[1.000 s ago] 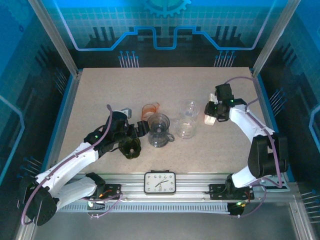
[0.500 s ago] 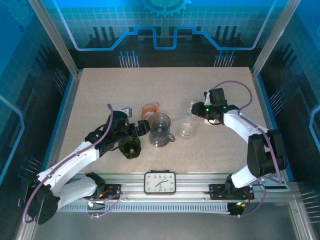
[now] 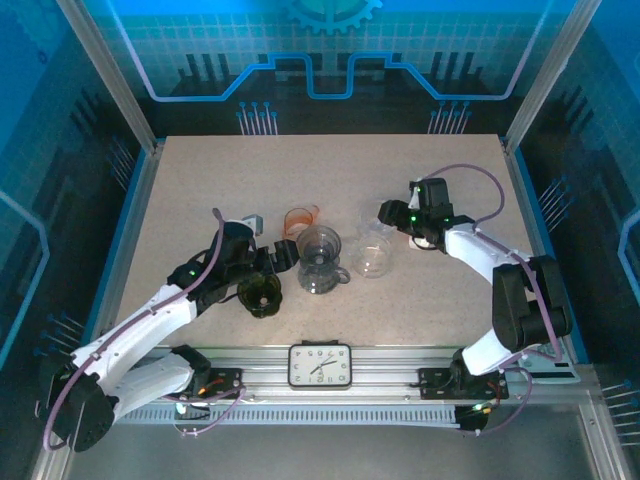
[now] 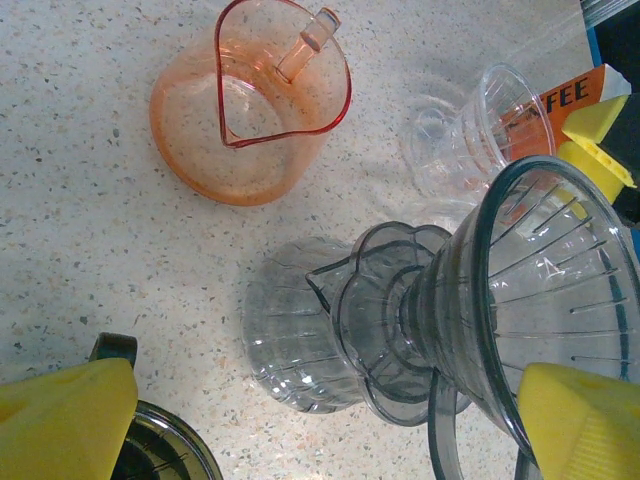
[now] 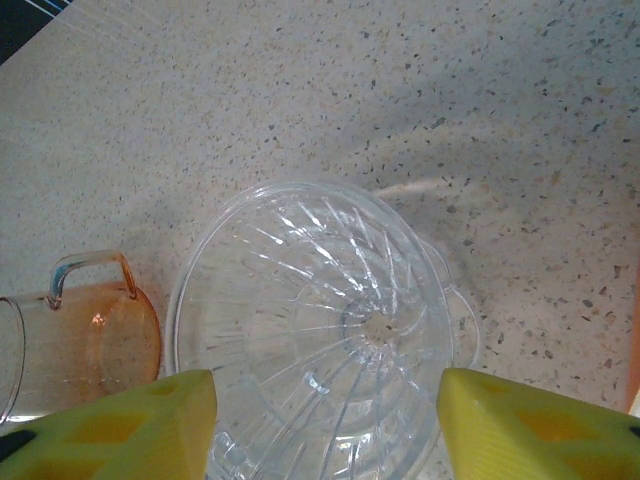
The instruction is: Place the coffee filter in the dripper
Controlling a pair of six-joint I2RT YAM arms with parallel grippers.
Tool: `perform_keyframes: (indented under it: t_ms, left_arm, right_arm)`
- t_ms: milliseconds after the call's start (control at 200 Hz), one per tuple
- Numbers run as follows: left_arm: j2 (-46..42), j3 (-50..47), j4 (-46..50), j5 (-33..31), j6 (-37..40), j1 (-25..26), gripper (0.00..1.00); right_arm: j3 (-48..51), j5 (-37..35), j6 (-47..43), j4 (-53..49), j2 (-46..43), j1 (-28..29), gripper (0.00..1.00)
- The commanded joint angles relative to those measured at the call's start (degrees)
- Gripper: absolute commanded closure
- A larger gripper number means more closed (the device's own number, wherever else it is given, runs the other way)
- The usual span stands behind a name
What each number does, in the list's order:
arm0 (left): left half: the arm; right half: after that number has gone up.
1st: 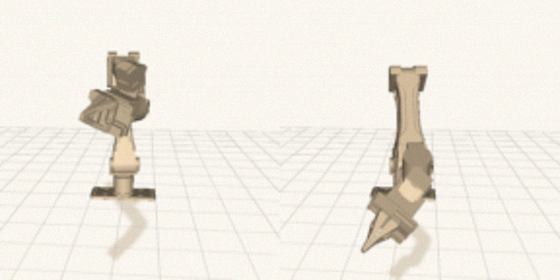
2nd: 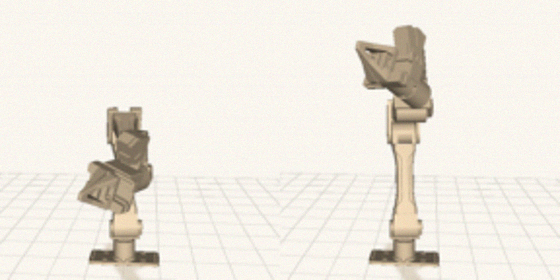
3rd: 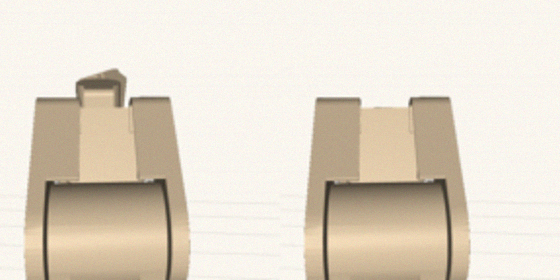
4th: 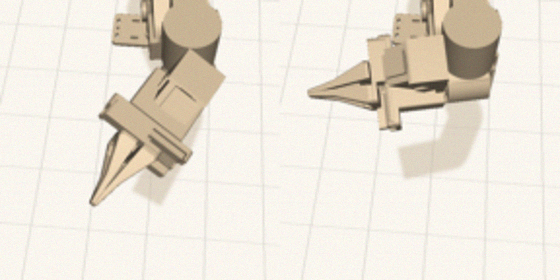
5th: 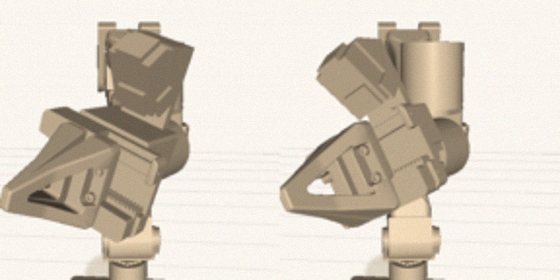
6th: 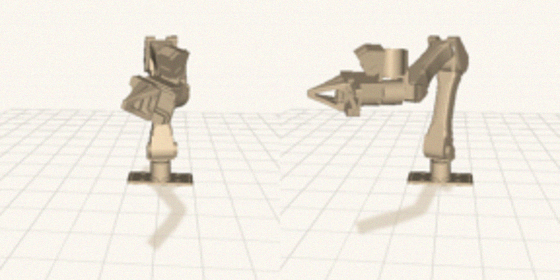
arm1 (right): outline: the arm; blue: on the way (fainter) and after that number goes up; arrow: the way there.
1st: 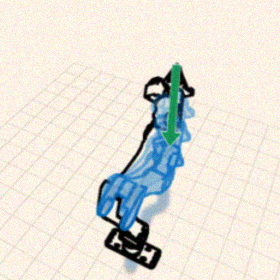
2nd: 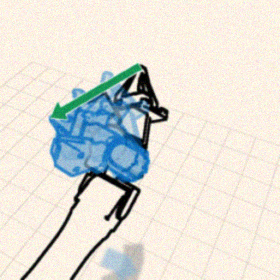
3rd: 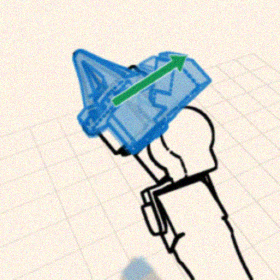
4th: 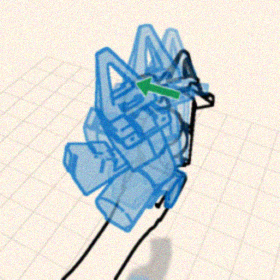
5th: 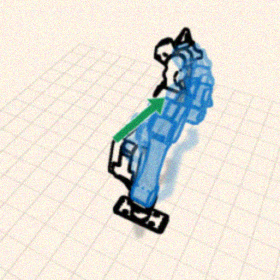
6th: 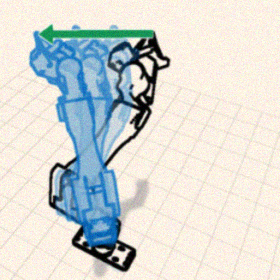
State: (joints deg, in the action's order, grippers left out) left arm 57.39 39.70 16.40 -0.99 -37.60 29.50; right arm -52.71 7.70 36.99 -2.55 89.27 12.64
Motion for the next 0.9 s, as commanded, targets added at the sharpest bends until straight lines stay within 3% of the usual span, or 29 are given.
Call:
perform_keyframes:
  t_ms: [0, 515, 896]
  left_arm:
    - [-0.84, 0.08, 0.95, 0.18, -0.19, -0.4, 0.01]
    - [-1.46, -0.22, 1.01, -0.12, -0.34, -0.42, 0.01]
    - [-1.55, -0.07, 1.27, -0.23, -0.29, -0.46, 0.01]
  right_arm:
    - [1.29, -1.36, 1.21, 0.7, 0.71, 0.06, 0.36]
    - [1.56, -1.6, 1.33, 0.99, 0.21, -0.64, 0.34]
    - [1.37, -6.2, 0.99, -2.55, 0.82, -1.02, 0.33]
